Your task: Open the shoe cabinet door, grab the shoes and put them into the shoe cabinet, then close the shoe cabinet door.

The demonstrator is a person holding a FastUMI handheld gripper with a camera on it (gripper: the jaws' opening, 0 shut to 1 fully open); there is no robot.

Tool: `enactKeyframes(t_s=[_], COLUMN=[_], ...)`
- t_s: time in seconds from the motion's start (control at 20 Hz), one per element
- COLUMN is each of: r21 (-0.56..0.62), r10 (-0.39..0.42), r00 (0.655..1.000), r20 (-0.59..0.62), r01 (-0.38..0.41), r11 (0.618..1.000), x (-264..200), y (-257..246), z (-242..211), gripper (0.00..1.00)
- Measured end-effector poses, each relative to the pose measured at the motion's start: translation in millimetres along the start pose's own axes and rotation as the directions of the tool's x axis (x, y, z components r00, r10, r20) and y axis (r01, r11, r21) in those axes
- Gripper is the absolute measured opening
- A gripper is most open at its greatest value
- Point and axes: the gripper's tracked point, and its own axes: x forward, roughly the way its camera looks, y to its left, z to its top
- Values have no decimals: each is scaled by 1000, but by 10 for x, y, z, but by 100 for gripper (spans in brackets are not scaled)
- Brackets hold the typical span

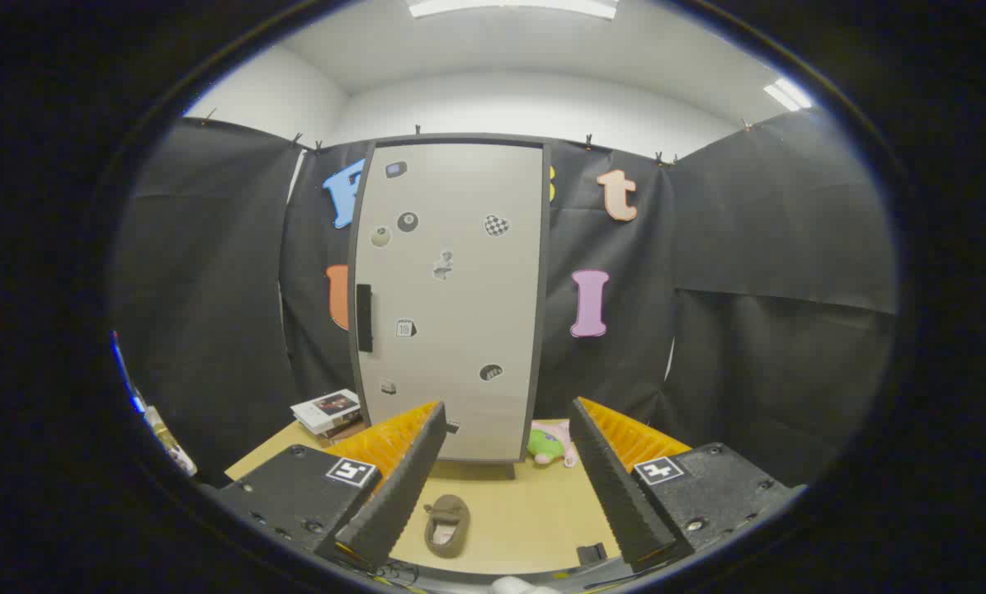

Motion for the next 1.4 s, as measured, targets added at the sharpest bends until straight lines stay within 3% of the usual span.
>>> enactKeyframes(t_s=[0.85,1.1,1.4], r21=[6,0,-13], r10=[9,111,278], r00=[1000,992,960], r20=[30,63,45], r01=[-10,-111,-278], r11=[1000,994,961], x=[45,317,1008], y=[317,816,1613], z=[151,333,306], gripper=[98,98,98])
